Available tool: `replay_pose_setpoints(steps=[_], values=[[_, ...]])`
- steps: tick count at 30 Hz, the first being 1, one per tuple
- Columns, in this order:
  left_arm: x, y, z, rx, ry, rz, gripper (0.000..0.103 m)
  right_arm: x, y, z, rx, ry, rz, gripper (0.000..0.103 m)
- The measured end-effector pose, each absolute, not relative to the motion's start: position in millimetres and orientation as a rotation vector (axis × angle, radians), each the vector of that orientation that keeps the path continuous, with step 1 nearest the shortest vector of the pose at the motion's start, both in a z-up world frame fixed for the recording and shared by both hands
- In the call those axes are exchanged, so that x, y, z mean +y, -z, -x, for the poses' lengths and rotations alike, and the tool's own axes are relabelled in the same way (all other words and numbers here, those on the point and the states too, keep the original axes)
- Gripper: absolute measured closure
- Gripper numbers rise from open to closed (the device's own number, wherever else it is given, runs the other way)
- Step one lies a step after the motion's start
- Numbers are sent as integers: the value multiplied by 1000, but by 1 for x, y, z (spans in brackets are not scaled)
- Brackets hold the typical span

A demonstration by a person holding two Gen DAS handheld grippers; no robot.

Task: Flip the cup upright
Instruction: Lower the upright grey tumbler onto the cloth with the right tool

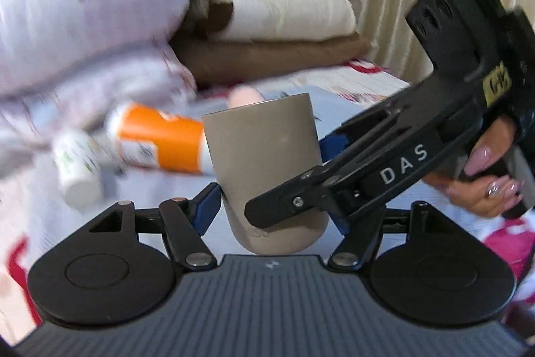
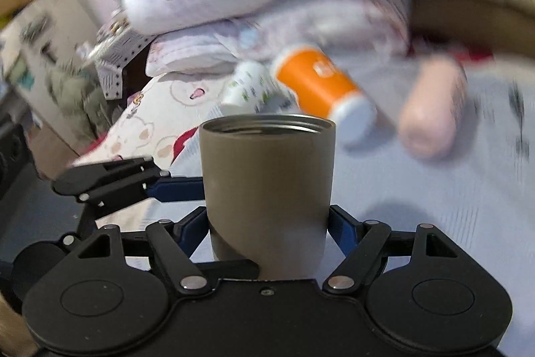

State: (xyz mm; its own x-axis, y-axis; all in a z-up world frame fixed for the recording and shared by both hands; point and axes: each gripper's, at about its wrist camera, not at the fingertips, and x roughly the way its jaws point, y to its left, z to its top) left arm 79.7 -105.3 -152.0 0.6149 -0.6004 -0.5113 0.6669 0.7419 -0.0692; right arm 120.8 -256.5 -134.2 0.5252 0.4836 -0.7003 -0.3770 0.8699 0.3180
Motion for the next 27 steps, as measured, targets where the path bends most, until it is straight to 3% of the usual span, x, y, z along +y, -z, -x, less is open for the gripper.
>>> replay_pose_setpoints(steps=[10,27], values=[[-117,181,-75,427,690,-276,38,-239,162,-142,773,-541,71,22],[-115,193,-98,526,709,-123,38,-226,163,-157,873,-429,214,22]])
